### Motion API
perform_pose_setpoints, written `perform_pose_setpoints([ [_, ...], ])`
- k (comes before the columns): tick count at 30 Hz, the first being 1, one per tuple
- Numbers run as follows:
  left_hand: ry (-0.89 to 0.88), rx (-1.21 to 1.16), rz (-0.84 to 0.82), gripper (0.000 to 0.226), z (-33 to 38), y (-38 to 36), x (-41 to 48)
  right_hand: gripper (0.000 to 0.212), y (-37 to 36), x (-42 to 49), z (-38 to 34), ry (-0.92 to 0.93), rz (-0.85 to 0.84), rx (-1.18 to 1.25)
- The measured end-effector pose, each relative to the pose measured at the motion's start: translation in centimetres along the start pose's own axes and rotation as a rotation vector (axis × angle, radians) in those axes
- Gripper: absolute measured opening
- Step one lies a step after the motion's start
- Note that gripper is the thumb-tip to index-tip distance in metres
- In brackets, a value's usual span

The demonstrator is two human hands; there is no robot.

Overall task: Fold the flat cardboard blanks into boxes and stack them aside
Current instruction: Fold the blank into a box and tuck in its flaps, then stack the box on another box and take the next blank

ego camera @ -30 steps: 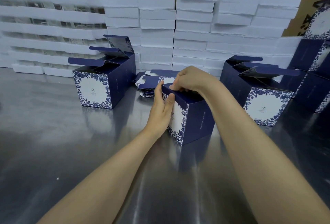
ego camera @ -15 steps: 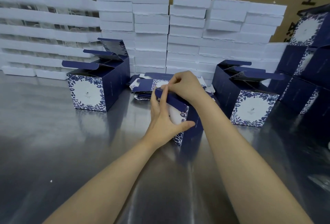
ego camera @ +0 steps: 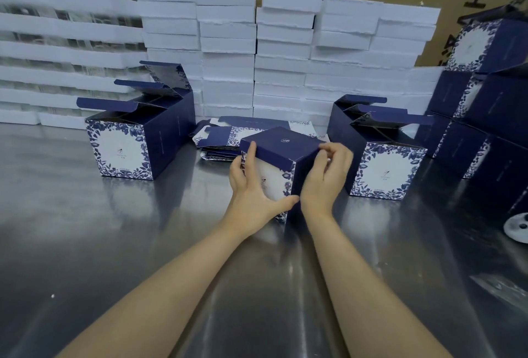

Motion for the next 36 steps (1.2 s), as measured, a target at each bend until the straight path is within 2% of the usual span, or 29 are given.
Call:
perform_pose_setpoints([
  [1,0.007,0.008,0.030,0.124,-0.2,0.1,0.2,0.017,-0.1,-0.5,1.2,-0.150,-0.022,0.016],
  [4,0.029,0.030,0.145,0.125,-1.1,0.7,0.9,0.027,-0.7,-1.1,3.5,-0.802,-0.105,0.226],
  [5,0.042,0.033,0.176,0.124,-1.3,0.8,1.1,0.029,-0.8,-1.1,3.7,-0.901,-0.134,0.268],
  [6,0.055,0.038,0.203,0.124,-1.3,0.9,1.2,0.028,-0.9,-1.0,3.7,-0.915,-0.177,0.256],
  [8,0.060,0.068,0.248,0.127,-1.2,1.0,1.2,0.026,-1.2,-1.1,3.6,-0.845,-0.269,0.150],
  [11,-0.044,0.121,0.313,0.127,-0.6,2.3,1.1,0.030,-1.7,-2.2,3.2,-0.680,-0.422,-0.037],
  [14,-0.116,0.044,0.462,0.122,0.9,5.4,2.4,0.032,-2.4,-3.2,3.2,-0.533,-0.638,-0.200],
  [17,-0.091,-0.030,0.588,0.121,3.5,10.1,7.4,0.026,-3.1,-3.8,3.9,-0.413,-0.812,-0.436],
  [21,-0.091,0.207,0.677,0.116,6.2,16.7,16.2,0.029,-3.7,-3.7,4.2,-0.431,-0.778,-0.515],
  [25,-0.033,0.378,0.672,0.114,4.2,20.1,23.5,0.028,-4.2,-4.0,4.2,-0.383,-0.774,-0.576],
  [30,0.118,0.357,0.636,0.119,-1.5,21.5,28.3,0.023,-4.7,-3.9,5.2,-0.407,-0.749,-0.594],
  [36,0.268,0.377,0.589,0.122,-7.6,22.0,29.1,0.017,-5.4,-4.1,5.6,-0.395,-0.785,-0.573],
])
Point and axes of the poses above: each hand's wrist, its own x-axis towards the middle knuckle, its own y-axis out of the back of the hand, z = x × y, the point moved 3 cm from there along x, towards the middle knuckle, and after that the axes turned 5 degrees about x, right-handed, at the moved point
